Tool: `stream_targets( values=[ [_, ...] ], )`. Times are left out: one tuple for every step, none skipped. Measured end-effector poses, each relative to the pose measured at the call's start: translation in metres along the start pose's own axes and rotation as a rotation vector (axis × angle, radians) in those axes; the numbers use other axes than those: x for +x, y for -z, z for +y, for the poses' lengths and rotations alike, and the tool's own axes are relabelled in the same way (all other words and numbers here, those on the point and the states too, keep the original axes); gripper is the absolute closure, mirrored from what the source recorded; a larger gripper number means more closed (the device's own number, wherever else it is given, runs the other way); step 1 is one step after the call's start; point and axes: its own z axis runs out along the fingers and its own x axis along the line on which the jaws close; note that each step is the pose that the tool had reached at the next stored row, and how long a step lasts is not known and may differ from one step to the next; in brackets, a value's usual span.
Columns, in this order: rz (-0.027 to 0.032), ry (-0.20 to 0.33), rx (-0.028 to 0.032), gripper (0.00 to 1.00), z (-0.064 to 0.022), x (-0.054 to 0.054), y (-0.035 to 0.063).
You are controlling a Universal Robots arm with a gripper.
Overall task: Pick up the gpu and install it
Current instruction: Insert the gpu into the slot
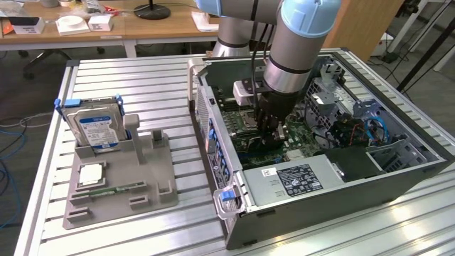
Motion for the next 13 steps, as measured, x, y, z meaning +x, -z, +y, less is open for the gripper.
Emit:
stream_targets(
  values=[
    [0.0001,0.000,0.0000,0.74,0.0000,0.0000,0.0000],
    [0.0001,0.000,-0.0001,0.74,0.0000,0.0000,0.0000],
    [0.0001,0.000,0.0000,0.74,0.0000,0.0000,-0.0001],
    [0.0000,0.000,0.0000,0.74,0.0000,0.0000,-0.0001],
    [0.0000,0.000,0.0000,0.74,0.0000,0.0000,-0.0002],
    [-0.0001,0.000,0.0001,0.74,0.0000,0.0000,-0.0002],
    [0.0000,0.000,0.0000,0.74,0.0000,0.0000,-0.0002],
    [0.0000,0.000,0.0000,0.74,0.0000,0.0000,-0.0002],
    [0.0000,0.000,0.0000,0.74,0.0000,0.0000,-0.0002],
    [0.0000,0.000,0.0000,0.74,0.0000,0.0000,-0.0002],
    [0.0000,0.000,0.0000,0.74,0.0000,0.0000,-0.0002],
    [0.0000,0.000,0.0000,0.74,0.0000,0.0000,-0.0002],
    [0.0001,0.000,0.0000,0.74,0.0000,0.0000,-0.0004]
  ],
)
